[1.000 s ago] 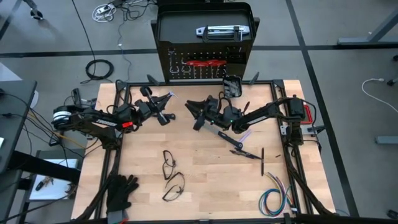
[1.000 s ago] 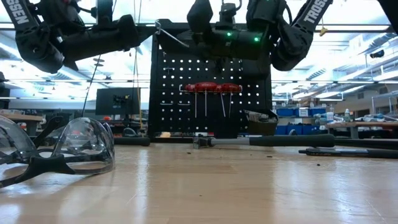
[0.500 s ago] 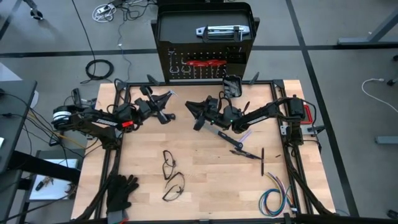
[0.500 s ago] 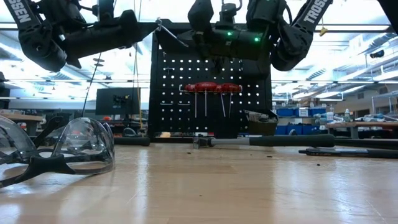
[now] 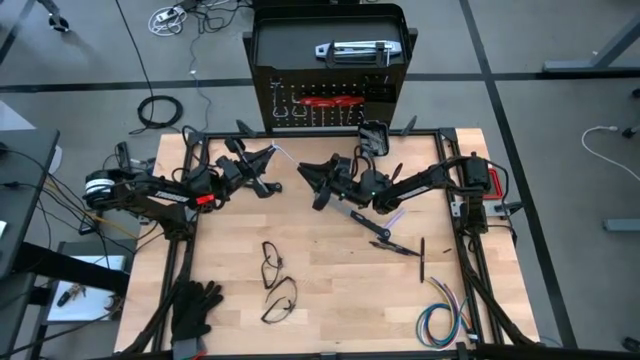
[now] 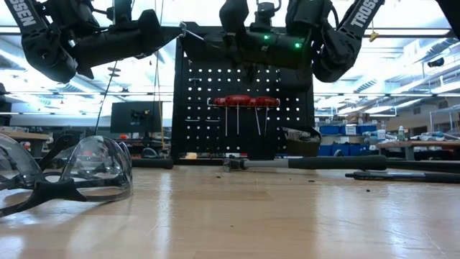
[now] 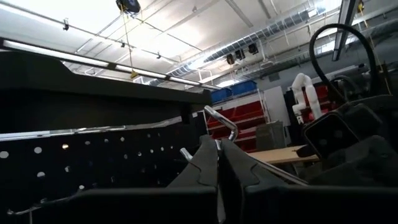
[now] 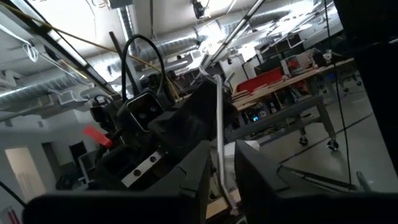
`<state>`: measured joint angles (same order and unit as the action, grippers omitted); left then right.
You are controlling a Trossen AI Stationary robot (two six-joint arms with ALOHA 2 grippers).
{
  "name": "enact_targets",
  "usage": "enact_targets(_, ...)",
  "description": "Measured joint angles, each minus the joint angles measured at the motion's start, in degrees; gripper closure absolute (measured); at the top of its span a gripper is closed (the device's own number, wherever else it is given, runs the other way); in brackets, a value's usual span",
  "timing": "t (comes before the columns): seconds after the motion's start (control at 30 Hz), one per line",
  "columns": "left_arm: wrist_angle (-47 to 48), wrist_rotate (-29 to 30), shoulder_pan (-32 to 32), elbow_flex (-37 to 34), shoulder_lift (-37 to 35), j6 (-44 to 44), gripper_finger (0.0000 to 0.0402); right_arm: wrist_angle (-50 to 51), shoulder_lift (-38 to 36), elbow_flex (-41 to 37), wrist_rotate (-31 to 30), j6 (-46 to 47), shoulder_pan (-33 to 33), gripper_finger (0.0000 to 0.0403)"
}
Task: Hang tools onto peg board
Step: Move the hook from bottom to top
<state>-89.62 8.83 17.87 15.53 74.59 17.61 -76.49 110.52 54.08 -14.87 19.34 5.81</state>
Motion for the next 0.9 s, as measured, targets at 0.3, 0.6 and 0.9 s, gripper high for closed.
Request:
enact_targets(0.3, 0.0, -0.1, 0.0, 0.0, 0.0, -0.2, 0.0401, -0.1, 0.0, 0.0, -0.3, -1.5, 0.1, 0.0367)
enact_targets(0.6, 0.1, 0.0, 0.0, 0.0, 0.0, -0.4, 0.0401, -0.2, 0.0, 0.0, -0.1, -2.0, 0.2, 0.0382)
enact_targets(0.9, 0.6, 0.1, 0.0, 0.0, 0.0, -0.1, 0.04, 0.1, 0.0, 0.0, -0.8, -3.1, 0.2, 0.0391)
